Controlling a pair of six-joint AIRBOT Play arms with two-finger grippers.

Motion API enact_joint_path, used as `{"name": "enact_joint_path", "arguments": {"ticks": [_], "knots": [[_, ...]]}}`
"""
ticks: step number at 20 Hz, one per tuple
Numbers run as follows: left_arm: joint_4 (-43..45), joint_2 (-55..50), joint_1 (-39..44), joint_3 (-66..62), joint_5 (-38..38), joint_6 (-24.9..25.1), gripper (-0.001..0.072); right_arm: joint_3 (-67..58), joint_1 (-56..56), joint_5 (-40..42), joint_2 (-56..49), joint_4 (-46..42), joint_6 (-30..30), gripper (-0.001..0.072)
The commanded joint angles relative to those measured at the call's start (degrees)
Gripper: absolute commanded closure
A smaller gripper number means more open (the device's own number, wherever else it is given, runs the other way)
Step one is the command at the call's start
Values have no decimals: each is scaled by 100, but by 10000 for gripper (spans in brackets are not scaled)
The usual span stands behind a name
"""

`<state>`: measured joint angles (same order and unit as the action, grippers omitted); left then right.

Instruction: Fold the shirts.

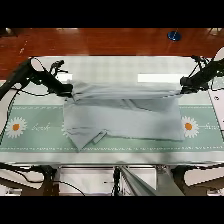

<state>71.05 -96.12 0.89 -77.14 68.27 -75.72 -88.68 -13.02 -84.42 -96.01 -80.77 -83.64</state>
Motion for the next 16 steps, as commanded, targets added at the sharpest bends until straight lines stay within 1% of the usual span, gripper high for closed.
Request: {"name": "enact_joint_path", "arguments": {"ticks": [1,3,4,6,7,8,9,10,11,12,13,15,16], "knots": [[-164,-105,15,-9,-74,2,667,2,2,92,-66,-210,-186,698],[-568,-107,28,-13,-81,37,666,2,9,-22,-177,-50,-195,698],[-769,-107,26,-13,-81,160,666,2,9,-72,-238,129,-214,697],[-872,-107,24,-13,-72,216,658,2,9,-129,-345,321,-229,697],[-868,-107,17,-13,-70,216,583,2,9,-129,-361,308,-229,695],[-852,-107,7,-13,-68,214,497,2,9,-127,-356,280,-225,649],[-852,-105,-20,-13,-46,214,489,2,9,-142,-352,264,-201,585],[-846,-101,-42,-17,26,219,486,0,-4,-188,-352,264,-153,499],[-846,-87,-79,-33,138,214,374,0,-20,-269,-339,249,-46,460],[-820,-70,-133,-101,310,214,261,-4,-22,-326,-280,219,22,459],[-741,-33,-214,-236,549,214,241,-4,-22,-343,-151,221,116,441],[-411,149,-448,-564,1019,144,241,-4,-22,-389,254,190,306,280],[-249,308,-588,-662,1220,144,241,-4,-22,-435,498,35,308,244]]}}
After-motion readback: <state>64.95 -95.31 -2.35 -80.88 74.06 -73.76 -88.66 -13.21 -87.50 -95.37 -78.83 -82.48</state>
